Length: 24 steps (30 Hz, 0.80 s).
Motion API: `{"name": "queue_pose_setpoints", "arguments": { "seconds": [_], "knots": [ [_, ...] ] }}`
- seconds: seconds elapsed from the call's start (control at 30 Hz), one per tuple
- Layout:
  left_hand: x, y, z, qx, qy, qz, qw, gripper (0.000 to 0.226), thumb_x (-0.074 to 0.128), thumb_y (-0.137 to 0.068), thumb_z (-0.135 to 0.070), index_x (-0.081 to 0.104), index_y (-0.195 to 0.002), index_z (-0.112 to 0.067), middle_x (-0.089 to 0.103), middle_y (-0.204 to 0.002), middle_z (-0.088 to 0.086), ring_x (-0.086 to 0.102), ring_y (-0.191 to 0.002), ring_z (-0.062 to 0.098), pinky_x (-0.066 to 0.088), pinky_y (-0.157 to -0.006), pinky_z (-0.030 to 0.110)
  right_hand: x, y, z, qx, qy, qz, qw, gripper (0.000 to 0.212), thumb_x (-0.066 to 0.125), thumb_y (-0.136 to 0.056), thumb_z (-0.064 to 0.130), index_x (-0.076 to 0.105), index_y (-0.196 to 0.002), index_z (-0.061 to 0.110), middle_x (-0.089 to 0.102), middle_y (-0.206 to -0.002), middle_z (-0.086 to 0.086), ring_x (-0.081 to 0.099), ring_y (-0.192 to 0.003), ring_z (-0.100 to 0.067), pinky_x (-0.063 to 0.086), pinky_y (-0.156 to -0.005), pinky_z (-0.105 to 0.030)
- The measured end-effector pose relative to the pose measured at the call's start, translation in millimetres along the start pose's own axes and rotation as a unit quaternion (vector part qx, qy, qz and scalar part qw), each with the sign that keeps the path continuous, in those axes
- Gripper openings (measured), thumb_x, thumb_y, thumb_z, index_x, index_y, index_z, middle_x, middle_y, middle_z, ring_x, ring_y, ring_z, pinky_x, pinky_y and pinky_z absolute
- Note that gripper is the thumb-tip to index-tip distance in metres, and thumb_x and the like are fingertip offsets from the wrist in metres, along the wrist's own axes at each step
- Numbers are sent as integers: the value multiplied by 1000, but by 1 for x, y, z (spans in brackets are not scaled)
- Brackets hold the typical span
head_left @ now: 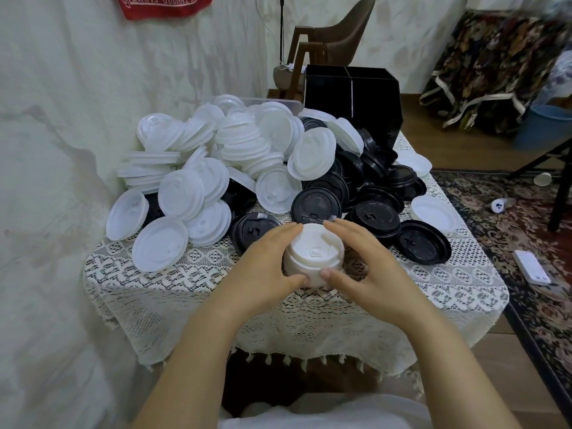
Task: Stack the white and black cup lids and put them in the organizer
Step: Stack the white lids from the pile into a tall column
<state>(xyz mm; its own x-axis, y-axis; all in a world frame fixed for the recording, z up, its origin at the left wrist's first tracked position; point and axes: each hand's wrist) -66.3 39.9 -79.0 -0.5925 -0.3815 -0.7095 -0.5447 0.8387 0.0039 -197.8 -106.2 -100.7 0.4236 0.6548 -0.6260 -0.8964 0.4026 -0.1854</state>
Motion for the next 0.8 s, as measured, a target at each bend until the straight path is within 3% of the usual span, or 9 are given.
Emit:
{"name": "queue_pose_setpoints", "arguments": {
  "seconds": [0.07, 0.13, 0.27, 0.4, 0.5, 0.63, 0.8],
  "knots": [
    [0, 0, 0, -3, -1, 1, 1000, 86, 78, -78, -19, 30, -150, -25, 27, -154, -14, 31, -138, 4, 26, -117, 30, -2, -1, 3, -3, 5, -60, 998, 53, 61, -88, 47, 48, -138, 38, 45, -137, 23, 46, -126, 3, 41, -106, -29],
    [0, 0, 0, -4, -2, 1, 1000, 87, 79, -78, -19, 30, -150, -25, 27, -154, -15, 31, -138, 5, 27, -117, 32, -1, -7, 6, -8, 19, -136, 991, 40, 59, -94, 34, 56, -133, 29, 57, -122, 16, 58, -105, 1, 51, -94, -34],
    [0, 1, 0, -1, -9, 5, 1000, 87, 78, -79, -20, 28, -150, -25, 25, -154, -15, 29, -139, 4, 25, -118, 32, 0, -33, 12, -13, 14, -220, 975, 31, 60, -95, 23, 63, -126, 19, 60, -106, 12, 61, -93, -5, 54, -86, -37],
    [1, 2, -1, 2, -14, 5, 1000, 85, 76, -81, -21, 26, -151, -27, 22, -155, -17, 27, -139, 3, 24, -118, 31, -7, -67, 15, -19, 10, -230, 973, 39, 62, -94, 19, 57, -133, 17, 55, -112, 7, 57, -104, -12, 49, -93, -34],
    [0, 2, -1, 6, -21, 6, 1000, 85, 75, -82, -22, 25, -151, -28, 22, -155, -19, 25, -139, 1, 22, -118, 28, -11, -93, 14, -37, 57, -209, 976, 53, 65, -92, 19, 46, -142, 14, 49, -136, -2, 47, -124, -17, 36, -101, -23],
    [-1, 2, -1, 10, -28, 3, 1000, 85, 75, -82, -23, 25, -151, -29, 22, -154, -19, 24, -139, 0, 20, -116, 22, -12, -121, 15, -84, 154, -181, 968, 69, 68, -89, 19, 34, -149, 16, 27, -157, -6, 26, -143, -24, 34, -105, -32],
    [0, 2, -1, 16, -39, 5, 999, 84, 74, -83, -23, 25, -151, -27, 22, -155, -17, 23, -138, 0, 16, -108, 12, -15, -138, 14, -51, 219, -125, 966, 77, 67, -91, 25, 24, -154, 19, 11, -163, -4, 13, -148, -21, 39, -104, -40]
  ]
}}
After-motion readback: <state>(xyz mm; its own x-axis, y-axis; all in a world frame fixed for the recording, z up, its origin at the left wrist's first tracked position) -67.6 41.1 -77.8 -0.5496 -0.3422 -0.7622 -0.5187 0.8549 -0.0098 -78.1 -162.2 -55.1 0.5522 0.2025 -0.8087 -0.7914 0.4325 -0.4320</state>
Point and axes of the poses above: each hand's wrist, its own y-axis away from the middle knuckle, its own x-axis out of the palm, z = x × y
